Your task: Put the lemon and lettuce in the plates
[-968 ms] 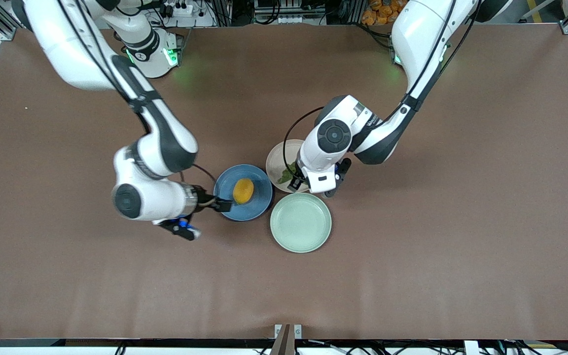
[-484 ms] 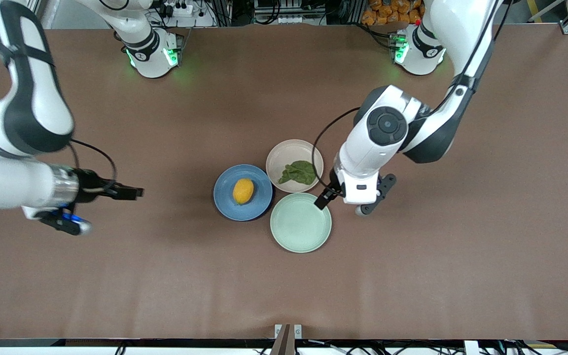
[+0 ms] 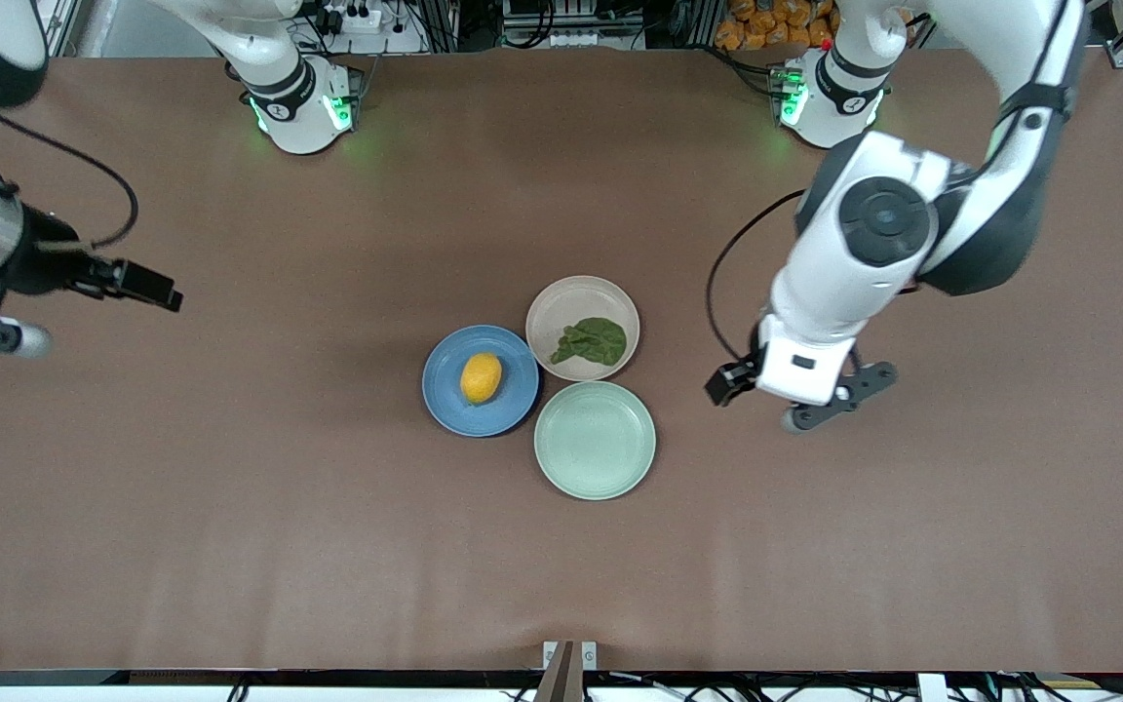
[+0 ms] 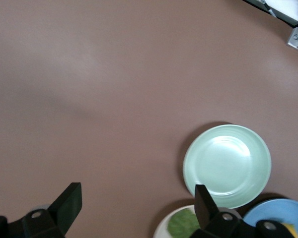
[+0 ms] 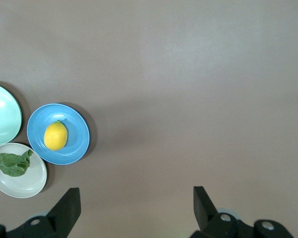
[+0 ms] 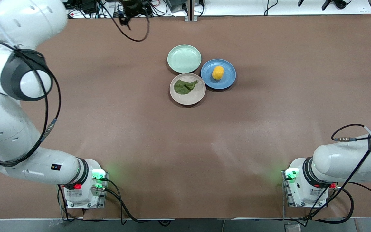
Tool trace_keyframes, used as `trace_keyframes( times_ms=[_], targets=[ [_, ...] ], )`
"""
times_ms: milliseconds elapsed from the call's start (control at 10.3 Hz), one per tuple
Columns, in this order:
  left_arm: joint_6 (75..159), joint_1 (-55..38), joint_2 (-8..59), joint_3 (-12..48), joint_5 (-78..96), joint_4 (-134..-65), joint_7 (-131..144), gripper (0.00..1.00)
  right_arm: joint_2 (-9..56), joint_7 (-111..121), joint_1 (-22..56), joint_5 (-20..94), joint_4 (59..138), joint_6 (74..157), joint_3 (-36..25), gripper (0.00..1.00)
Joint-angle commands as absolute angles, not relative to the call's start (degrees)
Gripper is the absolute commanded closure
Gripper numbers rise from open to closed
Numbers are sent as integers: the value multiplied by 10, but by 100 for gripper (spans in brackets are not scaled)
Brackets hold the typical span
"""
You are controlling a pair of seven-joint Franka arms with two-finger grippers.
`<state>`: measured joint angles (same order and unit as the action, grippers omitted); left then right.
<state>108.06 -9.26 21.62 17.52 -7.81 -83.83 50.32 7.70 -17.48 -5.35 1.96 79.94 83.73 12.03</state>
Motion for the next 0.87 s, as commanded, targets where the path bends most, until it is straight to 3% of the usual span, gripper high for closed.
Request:
trace_keyframes(
  times_ms=[0,290,774],
  targets=[
    [1025,-58,162,178,-84,-852,429,0,52,-165,10,-8,819,831,57,0],
    [964,2,119,181,-62,-853,317,0,50,-163,12,-9,822,824,54,0],
    [931,25,79,179,-52,-853,311,0,54,-126,26,-33,825,835,61,0]
  ],
)
